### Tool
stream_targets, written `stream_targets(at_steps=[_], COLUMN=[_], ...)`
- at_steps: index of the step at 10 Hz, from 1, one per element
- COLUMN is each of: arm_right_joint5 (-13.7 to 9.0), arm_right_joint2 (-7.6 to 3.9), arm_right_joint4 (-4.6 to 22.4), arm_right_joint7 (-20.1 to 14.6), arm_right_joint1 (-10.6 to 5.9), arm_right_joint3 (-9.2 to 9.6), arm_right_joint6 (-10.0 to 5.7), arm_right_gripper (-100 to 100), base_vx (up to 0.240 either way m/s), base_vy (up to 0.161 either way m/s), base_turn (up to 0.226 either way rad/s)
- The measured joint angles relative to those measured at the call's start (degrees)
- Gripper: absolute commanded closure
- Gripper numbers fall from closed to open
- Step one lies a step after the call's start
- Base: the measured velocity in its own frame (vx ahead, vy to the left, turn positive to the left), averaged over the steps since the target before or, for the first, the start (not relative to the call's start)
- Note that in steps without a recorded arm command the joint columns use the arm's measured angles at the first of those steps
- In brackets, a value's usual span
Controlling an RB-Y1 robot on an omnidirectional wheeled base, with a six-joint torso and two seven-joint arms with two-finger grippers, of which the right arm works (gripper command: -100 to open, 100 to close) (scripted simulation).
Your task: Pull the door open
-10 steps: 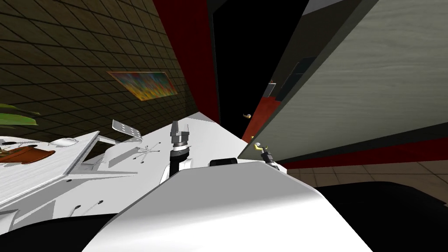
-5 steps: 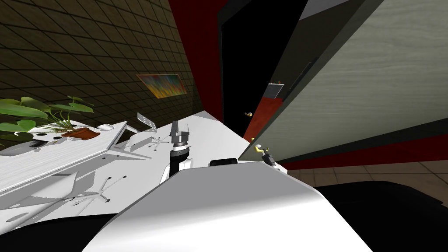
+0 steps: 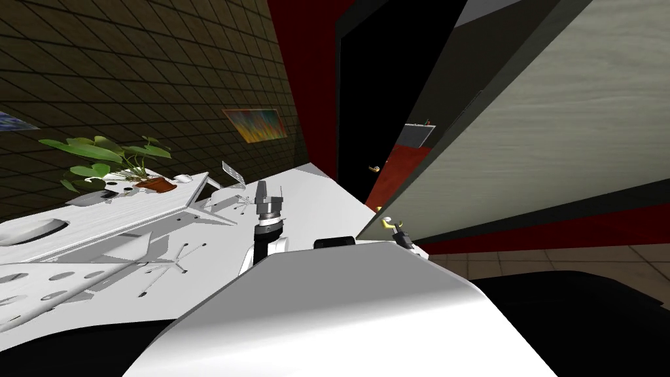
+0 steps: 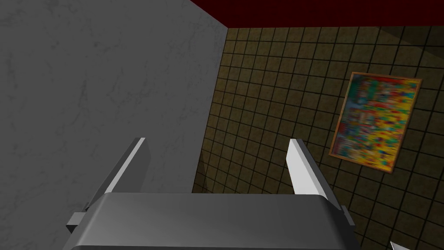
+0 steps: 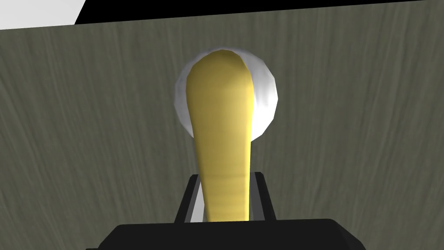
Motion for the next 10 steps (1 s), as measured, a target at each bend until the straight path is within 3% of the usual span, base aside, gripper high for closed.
stream_targets(at_steps=[5,7,10], arm_right_joint5=[-0.5,-0.7,-0.5], arm_right_joint2=[-0.48,-0.79,-0.36], arm_right_joint4=[1.5,1.6,4.9], arm_right_joint7=[-0.7,-0.9,-1.5], arm_right_joint1=[-0.11,-0.02,0.31], arm_right_joint3=[2.56,2.98,3.71], arm_right_joint6=[-2.46,-2.71,-5.63], arm_right_gripper=[100,100,100], base_vx=[-0.208,-0.055,0.011], base_vy=[-0.039,-0.009,0.010], base_turn=[0.142,0.025,0.017])
